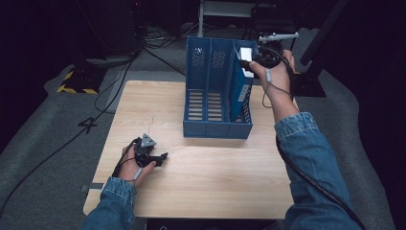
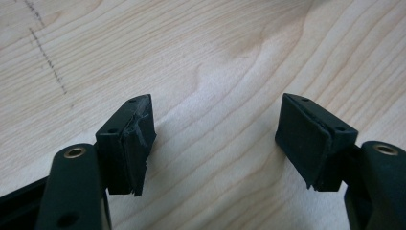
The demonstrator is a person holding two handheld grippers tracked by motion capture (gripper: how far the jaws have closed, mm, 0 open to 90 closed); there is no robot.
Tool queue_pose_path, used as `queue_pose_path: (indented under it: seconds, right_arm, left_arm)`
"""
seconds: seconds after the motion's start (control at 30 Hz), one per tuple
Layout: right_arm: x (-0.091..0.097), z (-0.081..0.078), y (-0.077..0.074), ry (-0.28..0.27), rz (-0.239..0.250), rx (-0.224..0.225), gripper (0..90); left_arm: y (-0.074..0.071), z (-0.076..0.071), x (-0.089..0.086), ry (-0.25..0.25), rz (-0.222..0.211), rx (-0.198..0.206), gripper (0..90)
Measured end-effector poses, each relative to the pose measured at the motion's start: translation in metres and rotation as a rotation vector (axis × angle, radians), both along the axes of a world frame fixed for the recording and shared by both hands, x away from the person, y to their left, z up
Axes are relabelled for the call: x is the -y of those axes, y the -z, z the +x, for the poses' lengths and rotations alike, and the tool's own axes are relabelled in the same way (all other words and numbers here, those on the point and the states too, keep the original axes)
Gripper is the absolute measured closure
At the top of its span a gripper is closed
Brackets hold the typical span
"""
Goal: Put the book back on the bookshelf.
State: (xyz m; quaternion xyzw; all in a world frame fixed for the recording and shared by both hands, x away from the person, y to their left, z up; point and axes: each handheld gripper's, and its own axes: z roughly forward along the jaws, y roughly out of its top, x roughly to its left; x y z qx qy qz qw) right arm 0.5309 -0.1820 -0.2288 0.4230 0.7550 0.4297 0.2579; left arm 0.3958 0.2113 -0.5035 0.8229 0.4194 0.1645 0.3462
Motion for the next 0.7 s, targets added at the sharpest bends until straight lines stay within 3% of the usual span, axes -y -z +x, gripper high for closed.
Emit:
queue_pose_path:
  seconds: [0.23, 0.53, 0.7]
  right_arm:
    - [0.024, -0.046, 0.003, -0.084, -0.023, 0.007, 37.8]
    - [0.053, -0.073, 0.013, -0.101, -0.016, 0.012, 32.0]
    - [0.074, -0.085, 0.024, -0.088, -0.061, -0.01, 28.0]
  left_arm:
    - [0.0, -0.009, -0.01, -0.009, 0.006, 0.003, 29.5]
    - [0.0, -0.014, -0.015, -0.02, -0.004, 0.001, 29.5]
    - [0.0, -0.015, -0.016, -0.023, -0.007, -0.005, 29.2]
